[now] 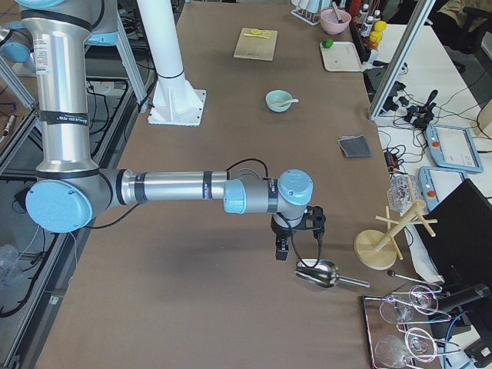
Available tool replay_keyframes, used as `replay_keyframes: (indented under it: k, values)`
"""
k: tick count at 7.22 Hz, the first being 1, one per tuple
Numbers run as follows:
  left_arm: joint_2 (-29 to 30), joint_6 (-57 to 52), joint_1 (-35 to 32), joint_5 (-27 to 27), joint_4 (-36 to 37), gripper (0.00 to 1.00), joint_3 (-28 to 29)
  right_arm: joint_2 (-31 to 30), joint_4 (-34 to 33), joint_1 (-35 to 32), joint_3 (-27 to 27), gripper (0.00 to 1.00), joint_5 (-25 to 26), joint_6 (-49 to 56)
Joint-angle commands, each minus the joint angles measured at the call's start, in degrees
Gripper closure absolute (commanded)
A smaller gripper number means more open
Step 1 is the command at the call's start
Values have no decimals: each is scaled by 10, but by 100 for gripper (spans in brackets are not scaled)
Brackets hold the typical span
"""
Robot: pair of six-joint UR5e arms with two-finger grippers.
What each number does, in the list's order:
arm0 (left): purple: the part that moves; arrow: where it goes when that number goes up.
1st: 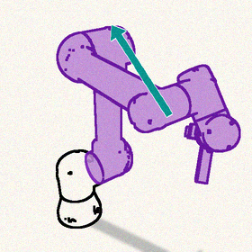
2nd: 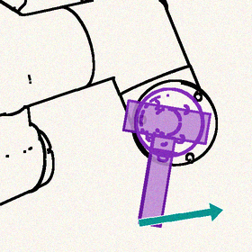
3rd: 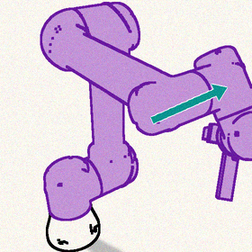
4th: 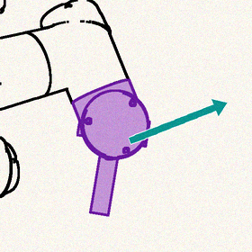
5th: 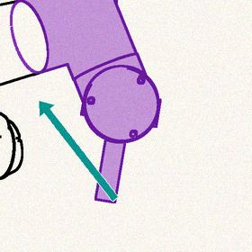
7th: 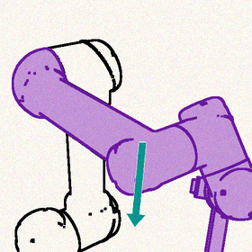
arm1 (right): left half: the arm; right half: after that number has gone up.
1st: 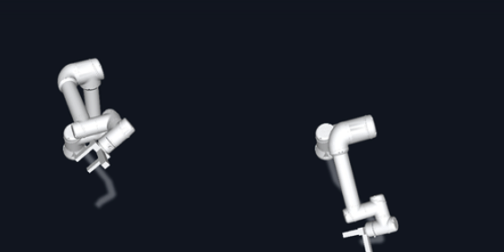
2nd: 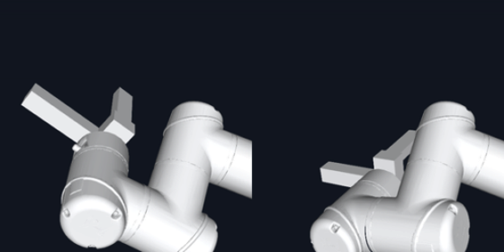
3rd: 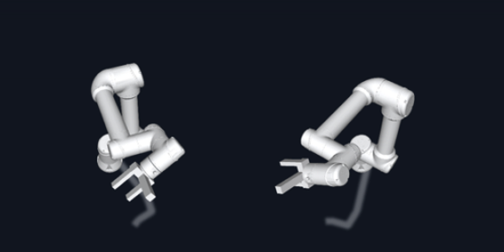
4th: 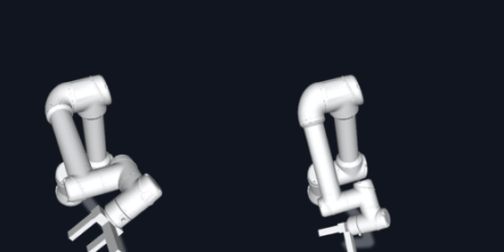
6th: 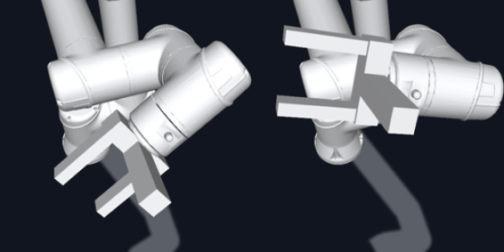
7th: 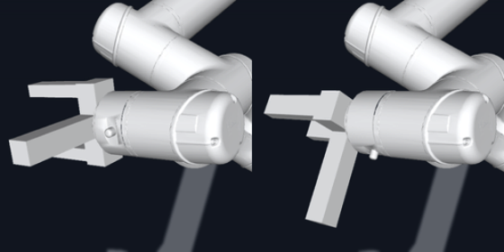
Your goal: Place spoon in bowl
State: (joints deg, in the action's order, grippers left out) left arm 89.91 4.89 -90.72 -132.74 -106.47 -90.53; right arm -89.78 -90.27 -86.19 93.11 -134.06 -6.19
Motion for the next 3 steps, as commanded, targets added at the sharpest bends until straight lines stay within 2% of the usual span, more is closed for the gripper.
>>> replay_keyframes:
  k: [1, 3]
  values:
    - [3, -1, 0, 2, 0, 2, 0, 0, 0, 1, 0, 0, 0, 0]
    - [3, -1, 0, 2, -1, 2, -3, -1, 0, 0, 1, 0, 0, -1]
